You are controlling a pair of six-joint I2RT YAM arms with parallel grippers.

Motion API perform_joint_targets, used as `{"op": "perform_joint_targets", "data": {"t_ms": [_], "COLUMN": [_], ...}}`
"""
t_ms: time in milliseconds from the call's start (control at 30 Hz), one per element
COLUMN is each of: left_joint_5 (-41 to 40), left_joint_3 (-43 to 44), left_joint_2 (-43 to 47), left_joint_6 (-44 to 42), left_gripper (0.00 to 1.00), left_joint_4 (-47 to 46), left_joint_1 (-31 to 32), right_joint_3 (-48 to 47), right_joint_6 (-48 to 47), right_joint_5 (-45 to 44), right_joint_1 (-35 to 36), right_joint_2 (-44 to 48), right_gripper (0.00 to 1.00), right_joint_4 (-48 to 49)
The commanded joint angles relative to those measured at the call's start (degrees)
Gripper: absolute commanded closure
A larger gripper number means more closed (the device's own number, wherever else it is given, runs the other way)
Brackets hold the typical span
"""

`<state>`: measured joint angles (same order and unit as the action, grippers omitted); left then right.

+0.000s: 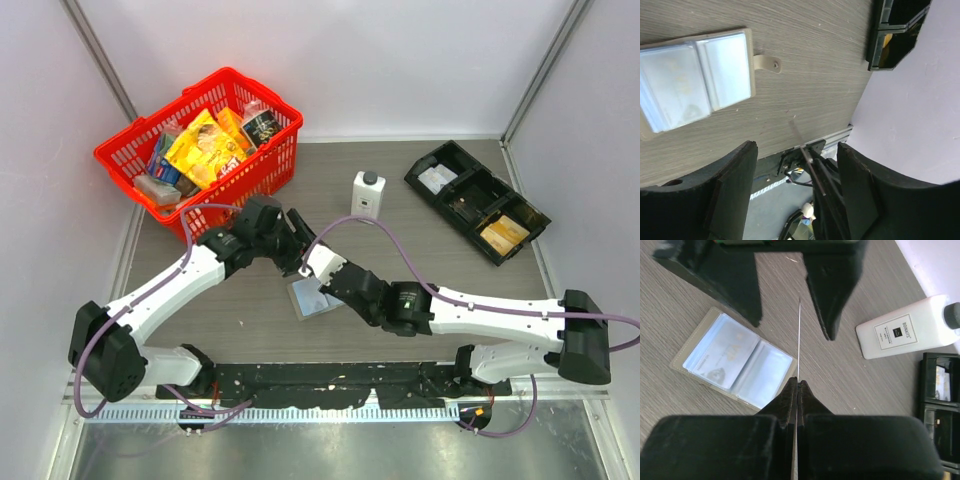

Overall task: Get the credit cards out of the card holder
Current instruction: Remove the credit card from the card holder.

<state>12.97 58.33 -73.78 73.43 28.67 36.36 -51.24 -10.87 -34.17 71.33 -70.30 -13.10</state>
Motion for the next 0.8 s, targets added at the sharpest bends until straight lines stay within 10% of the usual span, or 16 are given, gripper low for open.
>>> {"op": "perform_joint_targets", "data": {"t_ms": [0, 367, 633, 767], "left_joint_5": [1.18, -1.54, -1.64, -2.07], "left_joint_3": [1.27, -2.07, -5.49, -10.24], "left_joint_2": [0.30, 2.58, 5.31, 8.29], "left_joint_6": [3.82, 6.12, -1.70, -7.05], "left_gripper": [0.36, 1.00, 1.00, 1.00], "left_joint_4": [-5.54, -8.10, -14.85, -24.60], "left_joint_1": [0.64, 0.73, 0.56, 0.20], "right_joint_3": [-2.37, -0.09, 0.44, -0.26], "right_joint_6": [-4.67, -6.62, 0.49, 8.64], "right_joint_5": [-4.49, -6.53, -1.78, 9.79], "right_joint_1": [1.97, 3.46, 2.15, -3.90], "right_joint_2": [-0.89, -0.45, 4.11, 8.06], "right_gripper": [0.99, 0.93, 0.43, 0.34], "right_joint_4": [4.31, 7.56, 6.87, 4.58]}}
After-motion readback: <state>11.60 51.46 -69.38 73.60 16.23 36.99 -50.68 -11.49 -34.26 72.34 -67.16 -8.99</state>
